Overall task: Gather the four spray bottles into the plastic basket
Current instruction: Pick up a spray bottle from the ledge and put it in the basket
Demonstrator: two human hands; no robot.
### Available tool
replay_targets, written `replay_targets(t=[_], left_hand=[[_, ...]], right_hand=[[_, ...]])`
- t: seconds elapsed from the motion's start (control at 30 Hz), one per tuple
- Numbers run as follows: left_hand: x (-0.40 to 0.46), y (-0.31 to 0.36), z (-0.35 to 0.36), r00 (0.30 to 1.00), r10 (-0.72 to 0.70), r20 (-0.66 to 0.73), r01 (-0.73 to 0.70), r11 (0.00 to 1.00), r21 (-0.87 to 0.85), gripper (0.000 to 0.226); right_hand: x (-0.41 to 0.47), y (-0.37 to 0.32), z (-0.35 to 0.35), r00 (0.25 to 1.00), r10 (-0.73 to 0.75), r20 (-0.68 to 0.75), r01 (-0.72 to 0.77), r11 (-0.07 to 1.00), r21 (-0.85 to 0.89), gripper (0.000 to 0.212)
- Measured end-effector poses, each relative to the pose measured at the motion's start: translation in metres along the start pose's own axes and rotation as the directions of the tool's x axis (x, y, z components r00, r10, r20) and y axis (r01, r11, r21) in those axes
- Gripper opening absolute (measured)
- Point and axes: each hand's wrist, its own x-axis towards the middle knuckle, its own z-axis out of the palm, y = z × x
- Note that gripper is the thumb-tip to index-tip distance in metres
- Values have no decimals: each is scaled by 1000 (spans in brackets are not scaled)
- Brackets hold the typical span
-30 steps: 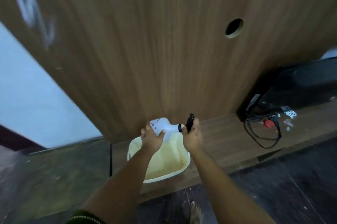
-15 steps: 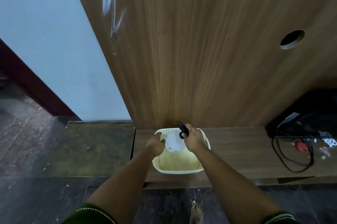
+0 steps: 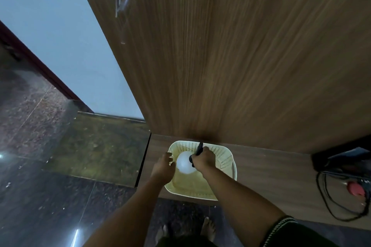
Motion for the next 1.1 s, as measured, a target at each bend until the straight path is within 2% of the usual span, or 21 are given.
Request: replay_targets(t=[0.07, 0.2, 0.3, 0.37, 0.47, 0.57, 0.67, 0.73, 0.87, 0.97, 1.1], left_hand=[[3, -1, 0, 999, 20, 47, -23, 998, 58, 47], [14, 4, -9, 983, 109, 145, -148, 944, 294, 54], [24, 15, -14, 967, 146, 208, -214, 911, 353, 55], [29, 21, -13, 956, 164, 245, -248, 896, 369, 56], [32, 25, -6, 938, 199, 283, -304, 865, 398, 58], [34, 24, 0, 945, 222, 240, -303, 870, 389, 64], [39, 23, 1, 946, 234, 227, -308, 869, 387, 62], [42, 23, 1, 939, 246, 238, -325, 860, 393, 58], [46, 20, 4, 931, 251, 264, -344, 845, 410, 52], [48, 14, 4, 934, 248, 257, -336, 854, 397, 45], [50, 9, 2, 939, 260, 228, -334, 850, 408, 41]], right_hand=[[4, 0, 9, 994, 106, 25, -108, 992, 68, 42], [15, 0, 26, 962, 265, 59, -271, 950, 154, 56], [20, -1, 29, 931, 347, 108, -363, 875, 319, 51], [25, 0, 29, 914, 355, 196, -405, 764, 502, 38], [31, 3, 29, 913, 270, 307, -409, 630, 660, 42], [35, 4, 31, 921, 244, 304, -389, 611, 690, 44], [42, 10, 38, 923, 242, 300, -385, 618, 686, 29], [46, 15, 39, 916, 266, 299, -400, 637, 659, 29], [38, 11, 29, 916, 248, 317, -402, 578, 711, 21], [36, 11, 25, 915, 201, 350, -401, 545, 736, 26], [43, 15, 32, 920, 193, 341, -388, 564, 729, 30]])
